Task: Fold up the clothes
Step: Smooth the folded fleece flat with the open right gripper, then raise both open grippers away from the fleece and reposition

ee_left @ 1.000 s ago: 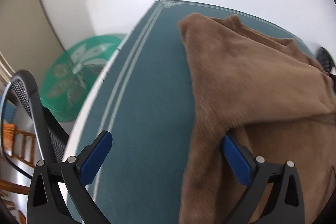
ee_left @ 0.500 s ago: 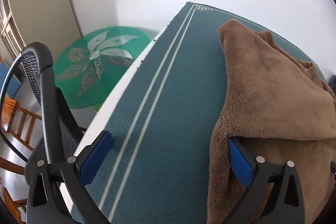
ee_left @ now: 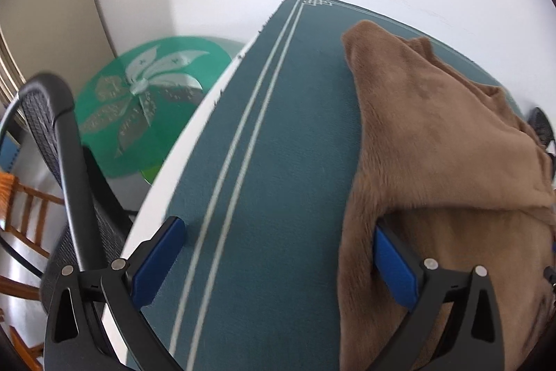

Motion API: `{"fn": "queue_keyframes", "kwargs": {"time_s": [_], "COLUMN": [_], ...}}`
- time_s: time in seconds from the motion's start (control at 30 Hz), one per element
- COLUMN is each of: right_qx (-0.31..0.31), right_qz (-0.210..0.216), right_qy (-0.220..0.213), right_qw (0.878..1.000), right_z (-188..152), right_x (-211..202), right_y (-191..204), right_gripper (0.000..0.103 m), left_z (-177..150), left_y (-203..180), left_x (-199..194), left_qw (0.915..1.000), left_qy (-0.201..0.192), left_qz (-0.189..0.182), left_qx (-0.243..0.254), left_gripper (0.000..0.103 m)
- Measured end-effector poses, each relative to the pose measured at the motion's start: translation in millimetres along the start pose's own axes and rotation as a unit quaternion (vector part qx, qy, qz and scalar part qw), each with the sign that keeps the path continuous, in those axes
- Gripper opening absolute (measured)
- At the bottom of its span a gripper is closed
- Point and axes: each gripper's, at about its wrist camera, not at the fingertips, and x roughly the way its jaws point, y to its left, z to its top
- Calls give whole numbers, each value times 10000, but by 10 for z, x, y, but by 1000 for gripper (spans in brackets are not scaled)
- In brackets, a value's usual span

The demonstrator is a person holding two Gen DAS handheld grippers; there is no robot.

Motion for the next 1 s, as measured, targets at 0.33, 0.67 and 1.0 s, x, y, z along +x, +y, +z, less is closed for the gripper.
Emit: {"fn": "queue_keyframes", "kwargs": {"time_s": [0.33,0.67,1.0], "right_qx": [-525,695,-378], "right_qz": [234,1242,212], "right_qy": [-588,-3063,-1961], "right_qw": [9966,9412,9796], "right_z": [-390,-808,-1025], "right_x": [-702,-2434,-1818], "right_y": [112,-554,47], "right_gripper": [102,102,102], "left_z": [-627,-985,-1340], "left_y": [-197,-435,-808], "left_x": [-579,-895,-1041], "left_qw": [9974,9914,9679], "left_qy": [-6,-183,-592], "left_qz": [-344,-714,-204], "left_qx": [634,1082,2435], "left_gripper": [103,103,103]}}
